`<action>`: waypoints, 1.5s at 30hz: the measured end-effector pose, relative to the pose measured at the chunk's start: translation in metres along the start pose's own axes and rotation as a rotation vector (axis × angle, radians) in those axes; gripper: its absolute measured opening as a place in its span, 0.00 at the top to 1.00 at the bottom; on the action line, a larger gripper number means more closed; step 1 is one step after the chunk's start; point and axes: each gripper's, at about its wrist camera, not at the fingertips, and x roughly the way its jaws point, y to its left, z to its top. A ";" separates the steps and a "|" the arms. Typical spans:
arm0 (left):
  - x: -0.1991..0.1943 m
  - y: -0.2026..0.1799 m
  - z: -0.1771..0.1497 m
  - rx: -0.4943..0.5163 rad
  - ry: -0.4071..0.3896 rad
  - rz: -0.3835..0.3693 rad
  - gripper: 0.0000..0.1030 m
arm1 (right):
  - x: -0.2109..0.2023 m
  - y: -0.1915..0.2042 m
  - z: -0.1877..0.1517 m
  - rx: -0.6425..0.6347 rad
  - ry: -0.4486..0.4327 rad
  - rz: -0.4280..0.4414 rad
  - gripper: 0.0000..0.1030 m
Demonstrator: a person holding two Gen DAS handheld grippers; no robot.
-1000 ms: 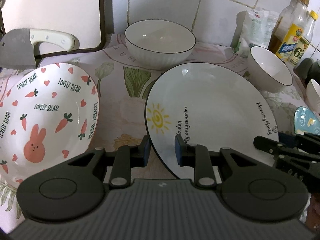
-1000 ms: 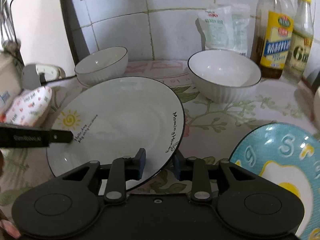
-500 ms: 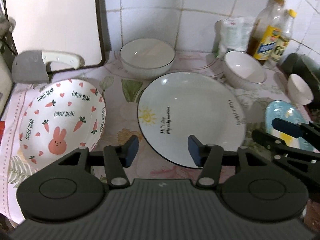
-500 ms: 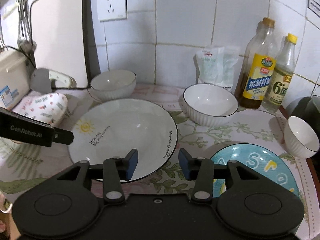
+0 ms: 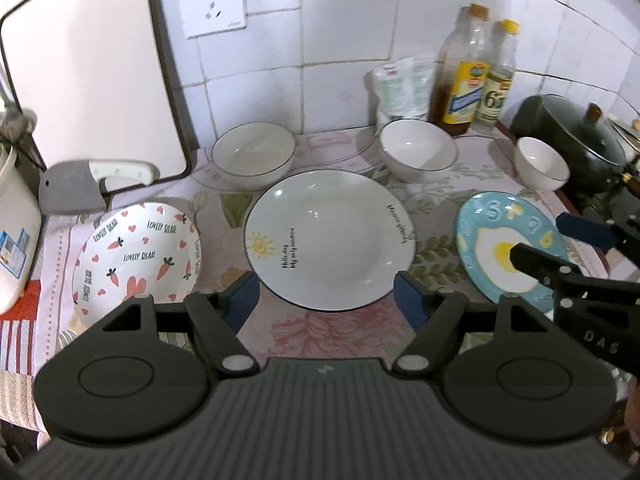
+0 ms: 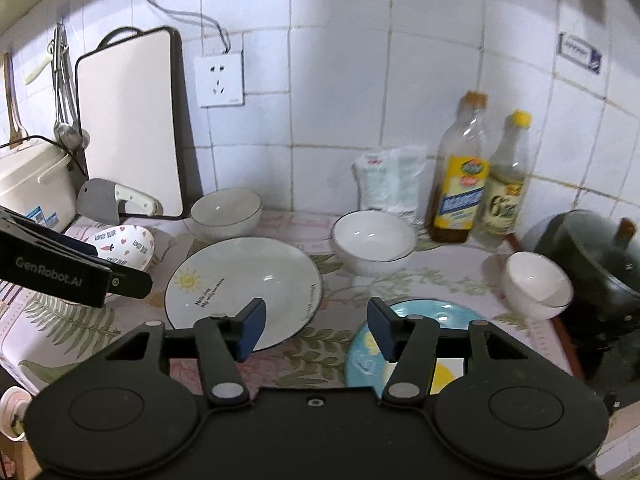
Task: Organize plates and bowls
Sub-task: 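Lower the white plate onto the cloth and open both grippers, then move both grippers to the blue egg-print plate and grasp its rim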
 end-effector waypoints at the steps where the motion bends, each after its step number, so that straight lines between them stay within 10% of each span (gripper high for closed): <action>1: -0.004 -0.004 0.001 0.009 -0.002 -0.007 0.29 | -0.006 -0.003 0.000 -0.001 -0.006 -0.009 0.37; 21: 0.003 -0.099 0.008 0.131 0.021 -0.161 0.16 | -0.070 -0.092 -0.020 0.028 -0.008 -0.134 0.31; 45: 0.129 -0.152 -0.011 0.010 0.195 -0.210 0.15 | 0.037 -0.180 -0.096 0.329 0.061 -0.008 0.31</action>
